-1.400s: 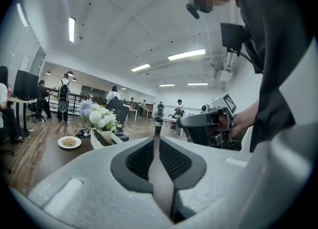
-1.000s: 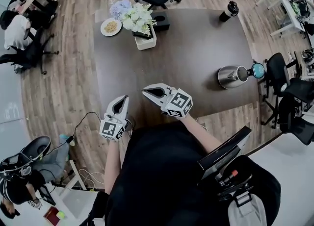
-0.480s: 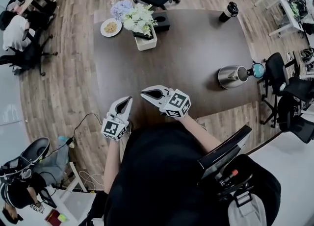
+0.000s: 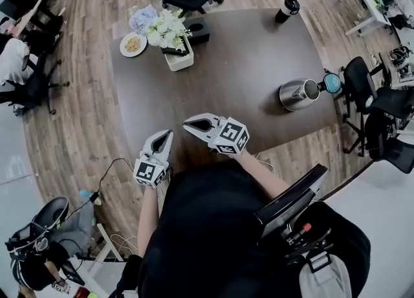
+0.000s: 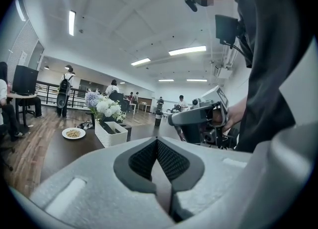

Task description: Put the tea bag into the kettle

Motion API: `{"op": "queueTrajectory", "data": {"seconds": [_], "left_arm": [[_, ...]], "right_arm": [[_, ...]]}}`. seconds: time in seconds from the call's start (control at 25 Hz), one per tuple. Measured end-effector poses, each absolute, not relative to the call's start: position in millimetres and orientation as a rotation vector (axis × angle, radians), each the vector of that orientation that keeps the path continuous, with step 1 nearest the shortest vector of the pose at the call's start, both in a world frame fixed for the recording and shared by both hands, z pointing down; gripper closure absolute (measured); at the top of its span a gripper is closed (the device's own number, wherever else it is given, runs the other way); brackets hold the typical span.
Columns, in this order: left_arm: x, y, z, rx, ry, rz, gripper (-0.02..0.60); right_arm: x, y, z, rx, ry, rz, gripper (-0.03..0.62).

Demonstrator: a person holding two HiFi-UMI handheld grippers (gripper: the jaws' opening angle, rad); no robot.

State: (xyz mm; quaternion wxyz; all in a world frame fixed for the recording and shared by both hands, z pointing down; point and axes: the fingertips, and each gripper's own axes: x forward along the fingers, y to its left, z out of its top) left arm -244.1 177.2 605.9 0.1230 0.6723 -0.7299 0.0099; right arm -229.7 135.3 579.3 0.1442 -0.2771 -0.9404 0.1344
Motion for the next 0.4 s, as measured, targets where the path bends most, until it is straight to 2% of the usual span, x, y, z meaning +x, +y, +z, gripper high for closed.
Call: {"op": "queueTrajectory", "data": {"seconds": [0.4], "left_arm": [[-228,167,612,1.946,-2.111,0.059,0.577]], "right_arm": [[-206,120,623,-0.802,-2.602,0.478,0.588]]}}
